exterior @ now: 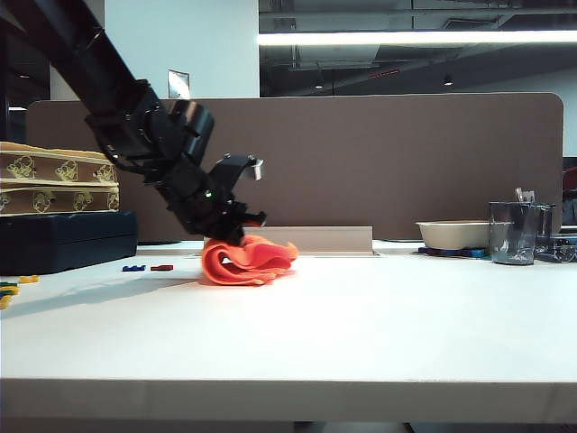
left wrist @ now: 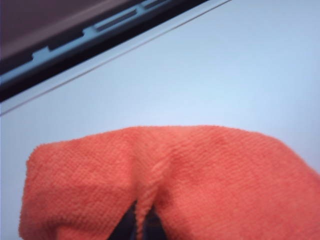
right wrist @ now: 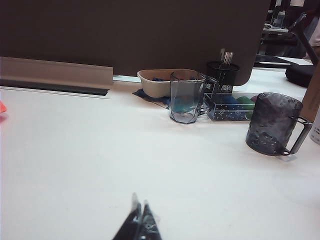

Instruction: Use an orange cloth to wipe the letter magnets on the table away for a distance.

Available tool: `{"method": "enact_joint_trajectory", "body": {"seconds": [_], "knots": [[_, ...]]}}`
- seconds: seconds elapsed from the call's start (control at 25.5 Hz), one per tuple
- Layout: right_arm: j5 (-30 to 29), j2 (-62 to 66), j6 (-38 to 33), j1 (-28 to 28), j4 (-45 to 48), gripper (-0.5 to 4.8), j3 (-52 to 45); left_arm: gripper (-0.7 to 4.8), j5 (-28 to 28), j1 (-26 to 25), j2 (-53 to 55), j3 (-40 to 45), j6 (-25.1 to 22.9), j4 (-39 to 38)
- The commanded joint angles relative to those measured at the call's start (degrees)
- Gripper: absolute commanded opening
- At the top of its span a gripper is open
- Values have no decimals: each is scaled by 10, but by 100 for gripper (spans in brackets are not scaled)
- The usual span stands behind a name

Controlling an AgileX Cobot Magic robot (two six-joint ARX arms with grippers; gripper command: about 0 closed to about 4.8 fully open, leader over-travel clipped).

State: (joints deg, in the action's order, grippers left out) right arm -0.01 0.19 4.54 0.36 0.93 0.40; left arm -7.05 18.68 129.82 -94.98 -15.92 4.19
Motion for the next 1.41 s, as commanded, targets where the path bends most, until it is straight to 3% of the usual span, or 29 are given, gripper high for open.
{"method": "enact_joint_trajectory", "body": {"seconds": [0.04, 0.94, 1.25, 1.41], "knots": [[0, -2, -1, 0, 6, -5, -4, -6, 0, -18, -2, -2, -2, -23], [0, -2, -1, 0, 6, -5, -4, -6, 14, -186, -36, -3, 3, -81], [0, -2, -1, 0, 6, -5, -4, -6, -20, -191, -76, -3, 56, -63], [0, -2, -1, 0, 6, -5, -4, -6, -34, -167, -105, -3, 74, -58]]}}
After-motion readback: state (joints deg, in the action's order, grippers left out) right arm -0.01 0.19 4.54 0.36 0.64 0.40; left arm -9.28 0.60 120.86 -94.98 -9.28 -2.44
